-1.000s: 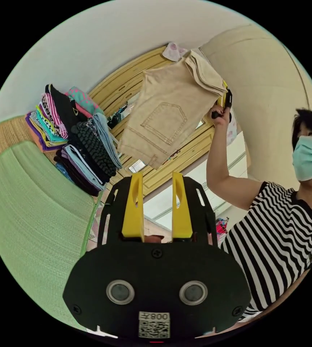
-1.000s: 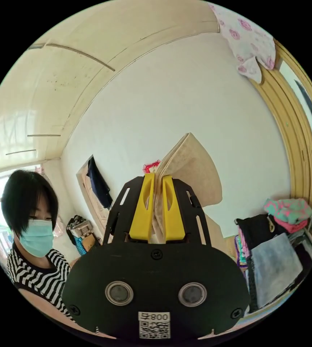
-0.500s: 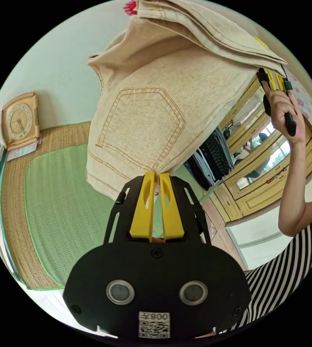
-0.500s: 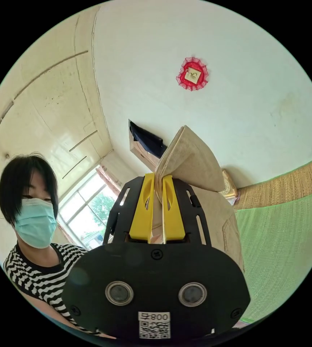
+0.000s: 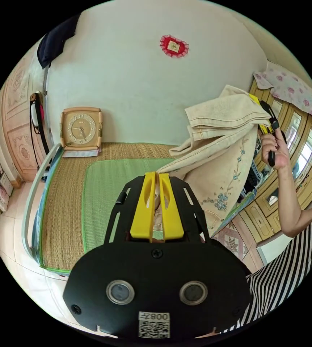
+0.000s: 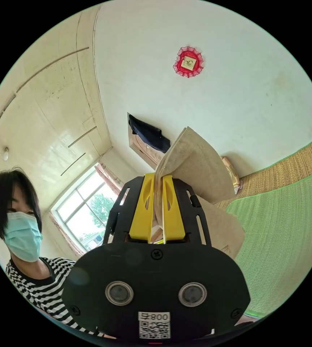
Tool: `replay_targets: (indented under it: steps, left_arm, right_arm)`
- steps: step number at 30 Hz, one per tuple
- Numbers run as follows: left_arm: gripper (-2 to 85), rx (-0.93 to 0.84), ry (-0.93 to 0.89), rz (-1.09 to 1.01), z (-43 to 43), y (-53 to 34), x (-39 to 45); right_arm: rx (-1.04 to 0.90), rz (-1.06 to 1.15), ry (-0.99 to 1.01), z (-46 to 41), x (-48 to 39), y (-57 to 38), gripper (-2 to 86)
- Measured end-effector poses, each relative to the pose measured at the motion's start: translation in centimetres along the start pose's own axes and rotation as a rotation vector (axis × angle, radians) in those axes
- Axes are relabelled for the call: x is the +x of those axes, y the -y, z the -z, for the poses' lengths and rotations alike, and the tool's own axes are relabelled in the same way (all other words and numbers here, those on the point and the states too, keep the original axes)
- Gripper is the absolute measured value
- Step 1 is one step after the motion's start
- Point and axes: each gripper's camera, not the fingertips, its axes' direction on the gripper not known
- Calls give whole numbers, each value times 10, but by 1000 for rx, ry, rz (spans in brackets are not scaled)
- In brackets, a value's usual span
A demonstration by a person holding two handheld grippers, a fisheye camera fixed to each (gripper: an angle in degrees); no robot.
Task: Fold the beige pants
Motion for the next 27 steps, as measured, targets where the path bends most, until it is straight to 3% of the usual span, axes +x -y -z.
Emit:
replay_targets:
  steps: [5, 8, 11, 13, 14, 17, 20, 25, 27]
  left_arm:
    - [13, 92, 98, -115, 47, -1, -3]
    - [13, 50, 88, -142, 39, -11, -5]
    - [13, -143, 79, -176, -10, -37, -6]
    - [12, -394, 34, -171, -69, -68, -10]
    - [12, -441, 18, -164, -81, -76, -11]
    - [12, -536, -77, -98, -109, -96, -18]
    - [11, -551, -93, -68, -116, -95, -28]
    - [11, -598, -110, -8, -124, -90, -51]
    - [11, -615, -100, 9, -125, -90, -56]
  right_arm:
    - [47, -42, -36, 10, 2, -10, 24]
    - [29, -116, -187, 26, 36, -36, 37]
    - [-115, -291, -471, 43, 106, -79, 55]
    - [-265, -485, -723, 54, 157, -118, 46]
    - [-294, -521, -756, 55, 164, -124, 42]
    - [-357, -476, -804, 48, 166, -127, 33]
    - [-480, -290, -857, 10, 155, -102, 51]
    - [-931, 96, -909, -109, 160, -90, 104]
    - [-1047, 136, -893, -139, 167, -97, 115]
